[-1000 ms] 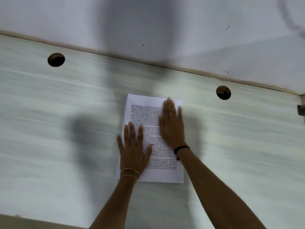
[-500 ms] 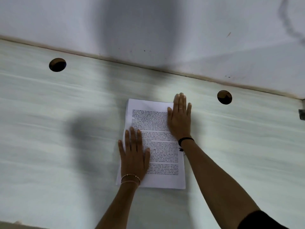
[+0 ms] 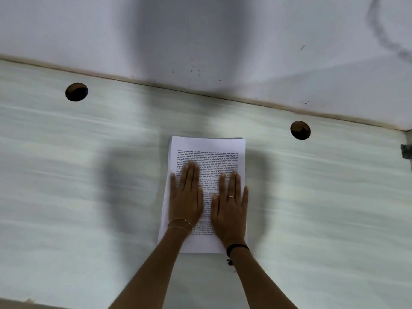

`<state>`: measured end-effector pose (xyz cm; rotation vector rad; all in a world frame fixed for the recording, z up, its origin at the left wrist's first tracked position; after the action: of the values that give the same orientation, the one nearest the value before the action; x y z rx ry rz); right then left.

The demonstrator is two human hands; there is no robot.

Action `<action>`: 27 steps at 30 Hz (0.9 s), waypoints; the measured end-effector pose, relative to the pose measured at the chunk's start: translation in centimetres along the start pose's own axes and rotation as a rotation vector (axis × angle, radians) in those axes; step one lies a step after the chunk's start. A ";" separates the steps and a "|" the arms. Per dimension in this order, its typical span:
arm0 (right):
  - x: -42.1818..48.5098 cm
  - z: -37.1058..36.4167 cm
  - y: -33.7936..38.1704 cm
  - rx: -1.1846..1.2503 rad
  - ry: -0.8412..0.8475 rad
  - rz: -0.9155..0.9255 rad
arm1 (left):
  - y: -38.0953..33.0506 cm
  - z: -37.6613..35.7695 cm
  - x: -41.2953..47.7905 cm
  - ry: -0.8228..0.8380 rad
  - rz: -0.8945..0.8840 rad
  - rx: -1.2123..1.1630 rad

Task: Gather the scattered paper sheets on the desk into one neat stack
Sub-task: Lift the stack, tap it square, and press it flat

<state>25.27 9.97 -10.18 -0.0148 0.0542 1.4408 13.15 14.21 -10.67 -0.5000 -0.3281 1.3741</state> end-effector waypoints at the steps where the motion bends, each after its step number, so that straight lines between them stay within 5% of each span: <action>1: -0.1 0.1 -0.1 0.002 0.001 0.000 | 0.0 0.1 1.3 0.021 -0.052 -0.026; 10: 0.3 -0.2 -0.2 0.012 0.005 -0.003 | 3.4 2.6 9.6 -0.038 0.123 -0.082; 18: 0.1 0.0 -0.1 -0.003 0.004 -0.010 | 0.7 0.5 2.8 0.064 -0.168 -0.041; 27: 0.1 -0.2 -0.2 0.027 -0.012 -0.007 | 2.9 1.8 7.3 -0.062 0.126 -0.012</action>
<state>25.43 10.07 -10.37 0.0156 0.0638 1.4327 11.01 21.98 -11.09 -0.4955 -0.3610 1.5124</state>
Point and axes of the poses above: each hand's wrist, its own x-axis towards the middle knuckle, its own z-axis out of the back of the hand, y = z × x, the point moved 6 cm from there along x, towards the middle knuckle, and after that the axes turned 15 degrees about -x, right-handed, at the moved point
